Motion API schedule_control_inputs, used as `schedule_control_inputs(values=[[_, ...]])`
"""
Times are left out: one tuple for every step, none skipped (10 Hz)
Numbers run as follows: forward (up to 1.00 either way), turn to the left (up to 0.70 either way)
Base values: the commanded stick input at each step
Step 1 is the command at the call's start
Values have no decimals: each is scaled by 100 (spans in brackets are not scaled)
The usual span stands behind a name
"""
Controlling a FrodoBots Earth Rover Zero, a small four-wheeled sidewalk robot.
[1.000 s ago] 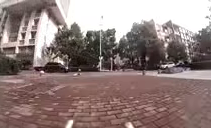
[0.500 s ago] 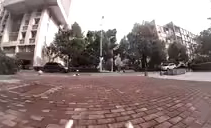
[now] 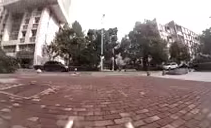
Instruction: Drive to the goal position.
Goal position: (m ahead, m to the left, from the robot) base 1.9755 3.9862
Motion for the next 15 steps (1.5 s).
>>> schedule_control_inputs(values=[[70, 14], [70, 8], [70, 0], [70, 0], [70, 0], [70, 0], [70, 0], [70, 0], [70, 0], [70, 0], [70, 0], [70, 0], [70, 0], [70, 0], [70, 0]])
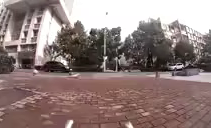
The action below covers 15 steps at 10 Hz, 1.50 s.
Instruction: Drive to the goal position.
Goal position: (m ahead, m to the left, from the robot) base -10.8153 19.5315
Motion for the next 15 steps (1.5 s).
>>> schedule_control_inputs(values=[[70, 0], [70, 0], [70, 0], [70, 0], [70, 0], [70, 0], [70, 0], [70, 0], [70, 0], [70, 0], [70, 0], [70, 0], [70, 3], [70, 10], [70, 3]])
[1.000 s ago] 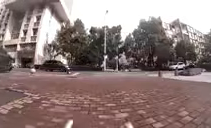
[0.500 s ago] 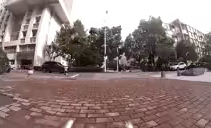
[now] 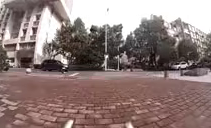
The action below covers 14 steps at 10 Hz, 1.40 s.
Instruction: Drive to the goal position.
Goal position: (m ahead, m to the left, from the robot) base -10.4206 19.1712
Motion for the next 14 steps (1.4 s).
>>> schedule_control_inputs(values=[[70, 0], [70, 0], [70, 0], [70, 0], [70, 0], [70, 0], [70, 0], [70, 0], [70, 0], [70, 0], [70, -4], [70, -9], [70, -2], [70, 0]])
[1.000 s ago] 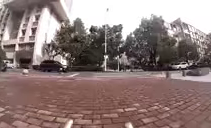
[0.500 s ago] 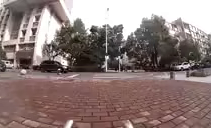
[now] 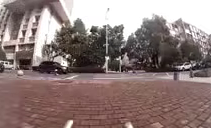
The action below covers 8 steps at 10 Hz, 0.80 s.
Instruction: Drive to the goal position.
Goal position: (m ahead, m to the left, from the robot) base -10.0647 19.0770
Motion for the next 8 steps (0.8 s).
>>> schedule_control_inputs(values=[[70, 0], [70, -2], [70, -12], [70, -3], [70, 0], [70, -3], [70, -14], [70, -14]])
